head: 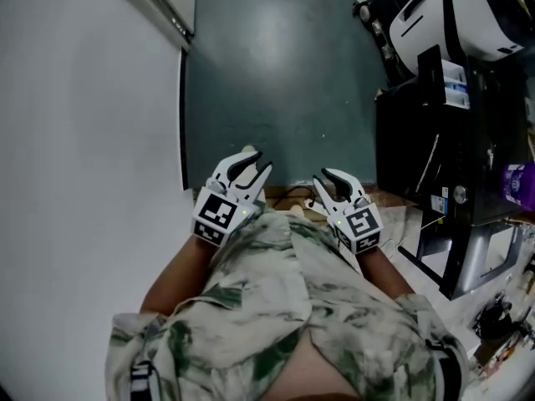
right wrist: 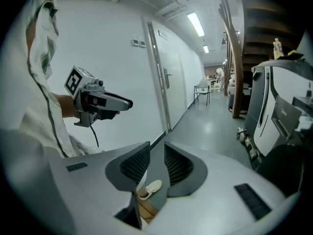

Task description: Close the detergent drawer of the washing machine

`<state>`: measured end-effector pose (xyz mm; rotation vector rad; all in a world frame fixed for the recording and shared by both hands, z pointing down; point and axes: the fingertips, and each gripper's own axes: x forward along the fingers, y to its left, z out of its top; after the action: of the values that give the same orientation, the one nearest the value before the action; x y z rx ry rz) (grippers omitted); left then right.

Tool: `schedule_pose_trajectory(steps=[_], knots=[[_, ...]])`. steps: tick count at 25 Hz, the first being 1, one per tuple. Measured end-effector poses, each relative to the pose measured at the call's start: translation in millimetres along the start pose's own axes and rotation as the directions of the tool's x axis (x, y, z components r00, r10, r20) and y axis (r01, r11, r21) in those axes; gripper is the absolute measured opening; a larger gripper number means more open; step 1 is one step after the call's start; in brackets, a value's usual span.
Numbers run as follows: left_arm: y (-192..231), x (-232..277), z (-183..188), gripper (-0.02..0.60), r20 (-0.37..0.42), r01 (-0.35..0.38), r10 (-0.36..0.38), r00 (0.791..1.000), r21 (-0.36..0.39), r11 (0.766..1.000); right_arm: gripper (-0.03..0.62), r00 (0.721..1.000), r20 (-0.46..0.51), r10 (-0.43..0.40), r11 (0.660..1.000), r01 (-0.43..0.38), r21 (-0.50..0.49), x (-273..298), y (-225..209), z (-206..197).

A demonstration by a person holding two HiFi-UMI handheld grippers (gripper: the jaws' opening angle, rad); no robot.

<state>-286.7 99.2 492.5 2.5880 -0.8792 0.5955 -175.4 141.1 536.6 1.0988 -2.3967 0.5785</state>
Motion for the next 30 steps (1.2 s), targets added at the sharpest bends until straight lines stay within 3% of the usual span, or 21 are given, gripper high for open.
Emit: schedule_pose_trajectory(steps=[7,11,16,19,22,30], knots=[[129.4,-1.6,101.4,0.115,-0.043,0.145,-0.141,0.989,0.121,0.982,0.109,0.989,0.017,-0.149,0.987,0.147,0.06,75.2,-20.7,149.1],[169.3,6.5,157.1,0.115,-0.084,0.219,-0.207,0.975,0.168,0.961,0.108,0.973,0.034,-0.23,0.97,0.226,0.092,79.2,-39.7,211.2],[180.1,41.8,207.9,0.115,-0.063,0.285,-0.278,0.958,0.168,0.944,0.121,0.939,0.021,-0.343,0.928,0.335,0.16,74.0,-89.0,231.7],[184.0,79.3,231.0,0.115,-0.034,0.335,-0.335,0.942,0.197,0.922,0.121,0.915,0.037,-0.402,0.896,0.385,0.222,80.8,-128.0,237.1],[182.8,123.6,252.2,0.115,-0.078,0.38,-0.372,0.925,0.221,0.898,0.121,0.893,0.05,-0.448,0.871,0.423,0.25,80.6,-170.7,243.0],[156.2,246.9,346.9,0.115,-0.152,0.502,-0.479,0.865,0.3,0.811,0.121,0.799,0.044,-0.6,0.756,0.548,0.359,46.8,-311.2,255.8]])
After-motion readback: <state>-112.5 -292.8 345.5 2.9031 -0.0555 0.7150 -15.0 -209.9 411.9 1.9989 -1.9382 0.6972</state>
